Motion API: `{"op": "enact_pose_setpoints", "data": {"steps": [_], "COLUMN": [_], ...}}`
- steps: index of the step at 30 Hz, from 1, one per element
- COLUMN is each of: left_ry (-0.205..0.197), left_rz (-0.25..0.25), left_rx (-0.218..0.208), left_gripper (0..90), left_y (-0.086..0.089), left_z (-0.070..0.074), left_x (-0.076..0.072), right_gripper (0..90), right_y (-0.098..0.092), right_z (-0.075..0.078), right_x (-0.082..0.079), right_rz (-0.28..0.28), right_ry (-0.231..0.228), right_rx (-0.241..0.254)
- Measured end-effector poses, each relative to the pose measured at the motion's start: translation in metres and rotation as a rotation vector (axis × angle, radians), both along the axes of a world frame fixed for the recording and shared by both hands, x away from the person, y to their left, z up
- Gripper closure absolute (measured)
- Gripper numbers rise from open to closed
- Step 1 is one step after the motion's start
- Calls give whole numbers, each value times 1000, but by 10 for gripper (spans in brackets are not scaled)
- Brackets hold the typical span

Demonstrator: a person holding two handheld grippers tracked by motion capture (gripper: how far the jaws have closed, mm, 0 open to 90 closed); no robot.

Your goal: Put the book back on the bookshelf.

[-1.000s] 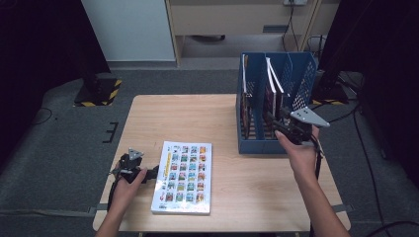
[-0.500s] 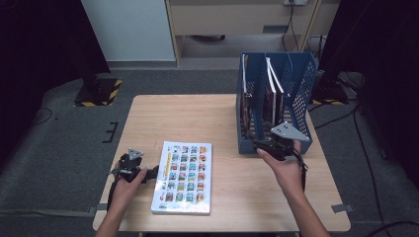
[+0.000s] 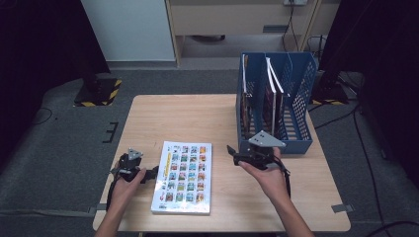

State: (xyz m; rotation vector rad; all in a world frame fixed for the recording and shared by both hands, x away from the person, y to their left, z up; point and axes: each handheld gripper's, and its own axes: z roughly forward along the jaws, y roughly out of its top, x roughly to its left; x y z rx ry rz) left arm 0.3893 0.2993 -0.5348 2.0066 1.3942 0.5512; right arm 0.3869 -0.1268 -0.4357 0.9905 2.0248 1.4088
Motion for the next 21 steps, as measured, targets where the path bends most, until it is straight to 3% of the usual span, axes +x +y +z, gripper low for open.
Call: {"op": "enact_pose_setpoints", "data": {"steps": [9,15,21], "left_ry": [-58,-75,-50], "left_rz": [-45,-26,-83], "left_rx": [-38,-79,-133], "left_gripper": [65,78,86], "left_y": [-3,-3,-14], "left_z": [11,19,25], "left_x": [-3,-5,-9], "right_gripper": [148,174,165], "right_y": [27,36,47], "right_z": [-23,-32,-43], "right_x": [-4,-8,-12], "right_rz": [77,110,154], "right_ry": [48,70,99], "right_rx": [-73,-93,-144]}}
